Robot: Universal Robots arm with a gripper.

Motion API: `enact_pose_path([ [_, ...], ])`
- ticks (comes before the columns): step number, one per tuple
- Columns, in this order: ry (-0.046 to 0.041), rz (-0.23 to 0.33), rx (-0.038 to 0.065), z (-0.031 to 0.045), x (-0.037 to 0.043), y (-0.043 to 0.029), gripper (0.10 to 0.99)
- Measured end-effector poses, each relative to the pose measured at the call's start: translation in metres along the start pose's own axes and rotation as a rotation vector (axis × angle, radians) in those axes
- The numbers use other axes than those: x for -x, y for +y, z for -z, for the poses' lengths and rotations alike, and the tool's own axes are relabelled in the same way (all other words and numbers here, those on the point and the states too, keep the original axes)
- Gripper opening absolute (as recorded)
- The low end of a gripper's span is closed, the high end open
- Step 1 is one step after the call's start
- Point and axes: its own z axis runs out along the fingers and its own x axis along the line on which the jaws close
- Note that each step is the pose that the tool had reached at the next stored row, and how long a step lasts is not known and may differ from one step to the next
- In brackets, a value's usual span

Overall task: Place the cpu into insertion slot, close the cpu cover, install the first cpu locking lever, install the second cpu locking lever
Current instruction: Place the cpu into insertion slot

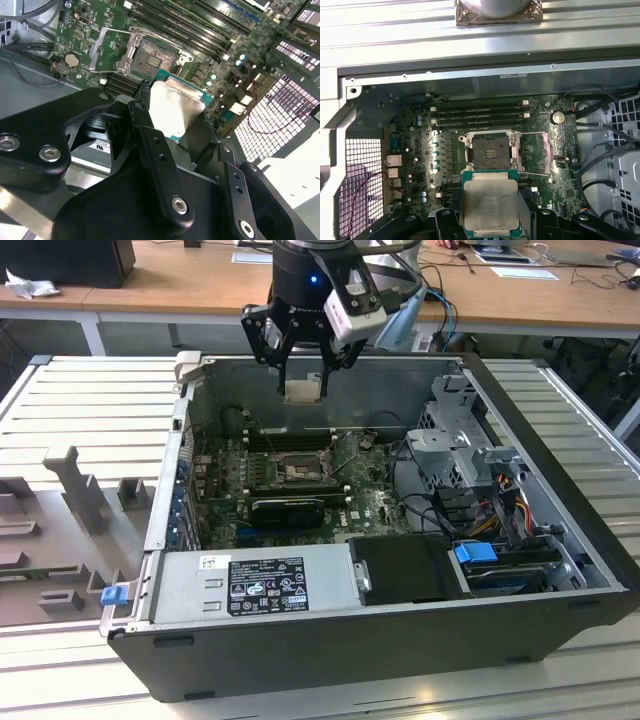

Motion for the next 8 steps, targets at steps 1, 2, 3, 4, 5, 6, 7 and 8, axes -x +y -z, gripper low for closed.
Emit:
enact_pose_path([
  [1, 0.0002, 0.000, 0.000, -0.0002, 0.0000, -0.0001, 0.529],
  [2, 0.0002, -0.001, 0.000, -0.0002, 0.0000, -0.0001, 0.529],
  [3, 0.0000, -0.005, 0.000, -0.0003, 0.0000, -0.0001, 0.529],
  [4, -0.0006, -0.010, 0.000, -0.0004, 0.0001, 0.0000, 0.529],
  [5, -0.0013, -0.017, 0.000, -0.0004, 0.0001, 0.0000, 0.529],
  [6, -0.0041, -0.049, 0.001, -0.0004, 0.0000, 0.0000, 0.529],
  [7, -0.0055, -0.066, 0.001, -0.0004, 0.0000, 0.0000, 0.529],
  [8, -0.0070, -0.083, 0.002, -0.0004, 0.0001, 0.0000, 0.529],
])
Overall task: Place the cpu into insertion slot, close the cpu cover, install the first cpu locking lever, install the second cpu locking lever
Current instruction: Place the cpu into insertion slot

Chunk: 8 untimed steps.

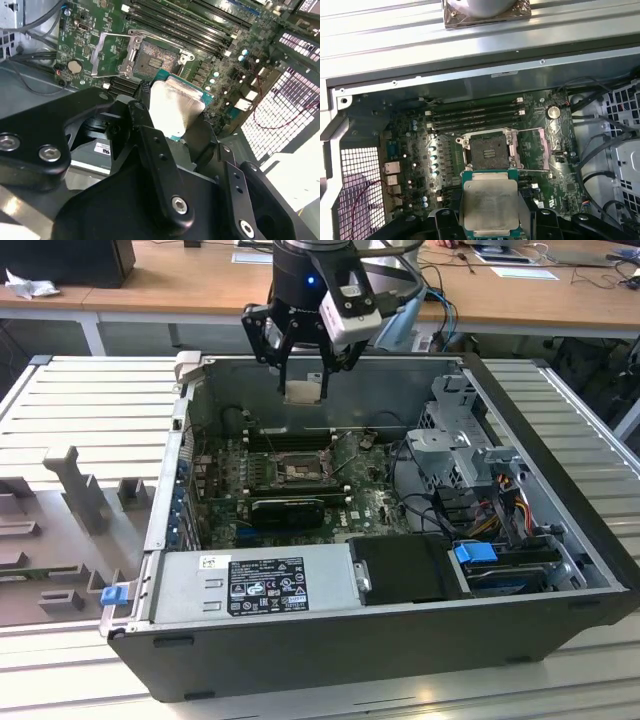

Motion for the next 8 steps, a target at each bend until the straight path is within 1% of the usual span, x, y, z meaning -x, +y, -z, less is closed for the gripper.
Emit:
enact_pose_path([
  [8, -0.0057, -0.064, 0.001, 0.0000, 0.0002, 0.0000, 0.529],
])
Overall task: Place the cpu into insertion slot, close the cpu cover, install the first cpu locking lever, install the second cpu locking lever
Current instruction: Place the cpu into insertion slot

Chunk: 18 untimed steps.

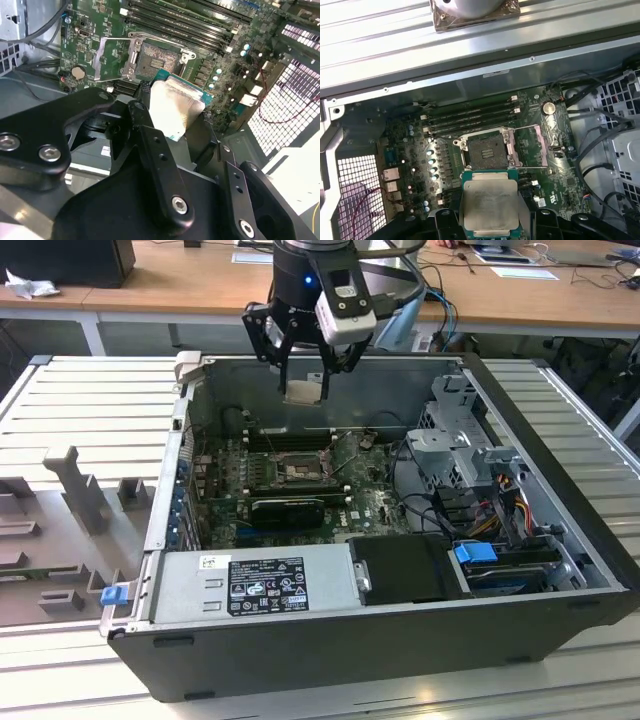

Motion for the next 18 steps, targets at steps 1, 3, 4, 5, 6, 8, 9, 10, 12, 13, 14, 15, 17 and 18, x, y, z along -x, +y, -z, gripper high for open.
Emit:
enact_pose_path([
  [1, -0.0007, -0.008, 0.000, 0.0000, 0.0000, 0.0000, 0.529],
  [3, -0.0028, -0.031, 0.001, 0.0000, 0.0001, 0.0000, 0.529],
  [4, -0.0038, -0.043, 0.001, 0.0000, 0.0001, 0.0000, 0.529],
  [5, -0.0056, -0.063, 0.001, 0.0000, 0.0001, 0.0000, 0.529],
  [6, -0.0070, -0.079, 0.001, 0.0000, 0.0001, 0.0000, 0.529],
  [8, -0.0099, -0.111, 0.002, 0.0000, 0.0001, 0.0000, 0.529],
  [9, -0.0119, -0.134, 0.003, 0.0000, 0.0001, 0.0000, 0.529],
  [10, -0.0135, -0.152, 0.003, -0.0001, 0.0001, 0.0000, 0.529],
  [12, -0.0165, -0.187, 0.004, -0.0001, 0.0001, 0.0000, 0.529],
  [13, -0.0173, -0.195, 0.004, -0.0001, 0.0001, 0.0000, 0.529],
  [14, -0.0182, -0.205, 0.004, -0.0001, 0.0001, 0.0000, 0.529],
  [15, -0.0196, -0.222, 0.004, -0.0001, 0.0001, 0.0000, 0.529],
  [17, -0.0226, -0.255, 0.005, -0.0002, 0.0001, 0.0000, 0.529],
  [18, -0.0235, -0.267, 0.005, -0.0002, 0.0001, 0.0000, 0.529],
])
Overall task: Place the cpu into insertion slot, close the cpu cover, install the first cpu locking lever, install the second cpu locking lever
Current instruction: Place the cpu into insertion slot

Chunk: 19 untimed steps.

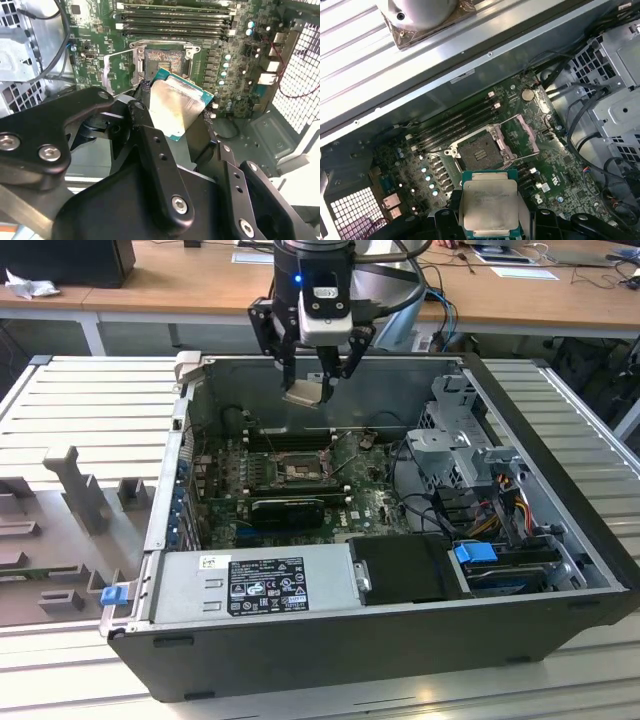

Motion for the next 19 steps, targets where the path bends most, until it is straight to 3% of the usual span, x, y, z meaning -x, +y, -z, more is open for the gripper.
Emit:
enact_pose_path([
  [14, -0.0111, -0.126, 0.003, 0.0000, 0.0001, 0.0001, 0.529],
  [19, -0.0217, -0.246, 0.005, -0.0005, 0.0002, 0.0001, 0.529],
])
